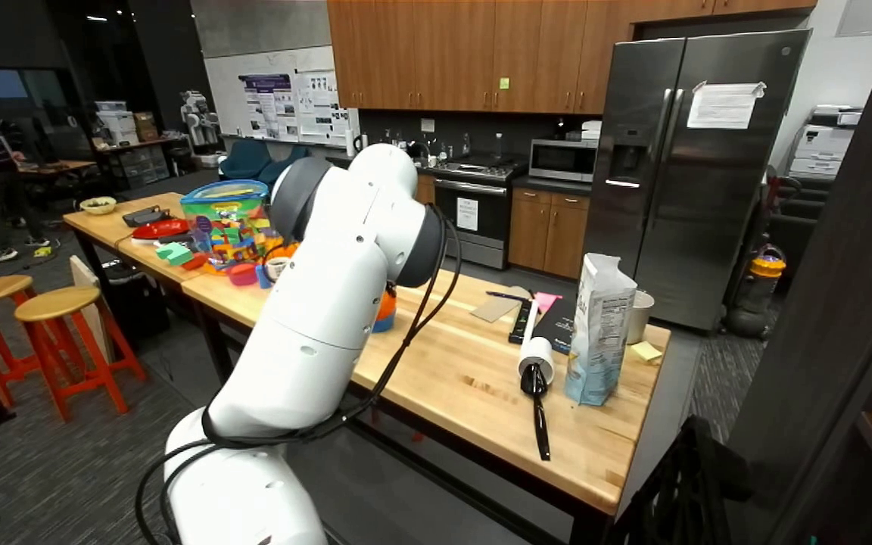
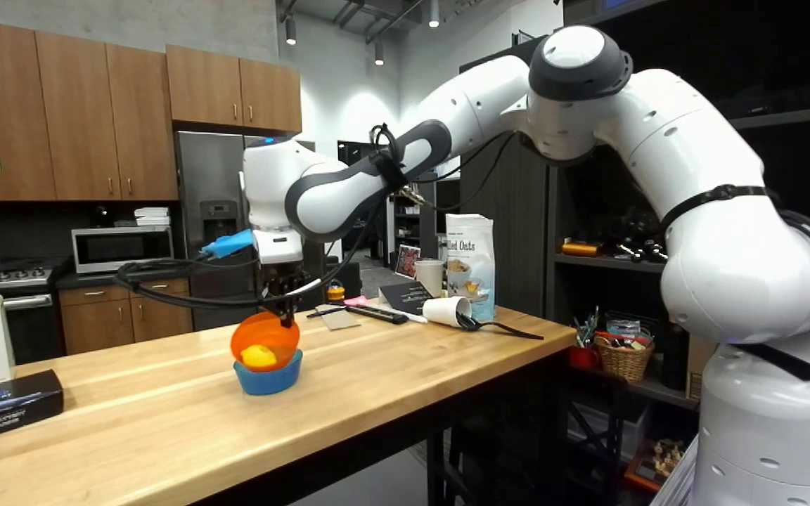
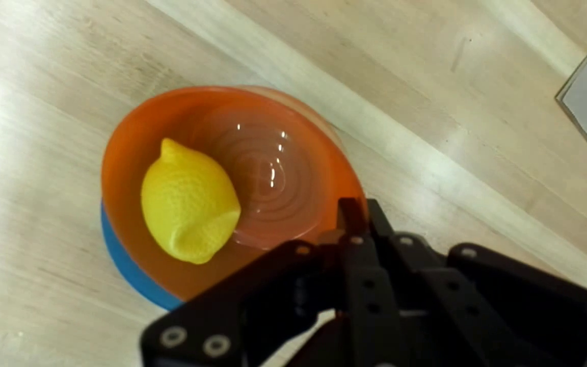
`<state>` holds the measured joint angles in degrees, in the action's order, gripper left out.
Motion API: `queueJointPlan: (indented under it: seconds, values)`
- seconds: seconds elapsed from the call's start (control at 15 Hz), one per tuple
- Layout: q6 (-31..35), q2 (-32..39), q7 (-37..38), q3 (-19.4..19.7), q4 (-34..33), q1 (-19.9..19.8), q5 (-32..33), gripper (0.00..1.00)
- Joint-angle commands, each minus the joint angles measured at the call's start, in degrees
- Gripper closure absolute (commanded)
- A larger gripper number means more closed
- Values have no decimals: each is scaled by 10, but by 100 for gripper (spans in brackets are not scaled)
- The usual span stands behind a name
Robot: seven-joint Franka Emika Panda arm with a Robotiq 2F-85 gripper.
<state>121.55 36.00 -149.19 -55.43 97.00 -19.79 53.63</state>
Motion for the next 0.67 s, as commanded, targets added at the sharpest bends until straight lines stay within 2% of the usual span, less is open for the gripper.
queueJointPlan:
  seconds: [0.0,0.4,0.6]
  values:
    - [2,-10,0,-53,-1,-53,12,99]
    - [-42,-19,0,-119,-22,-82,26,99]
    - [-67,-37,0,-132,-22,-78,41,99]
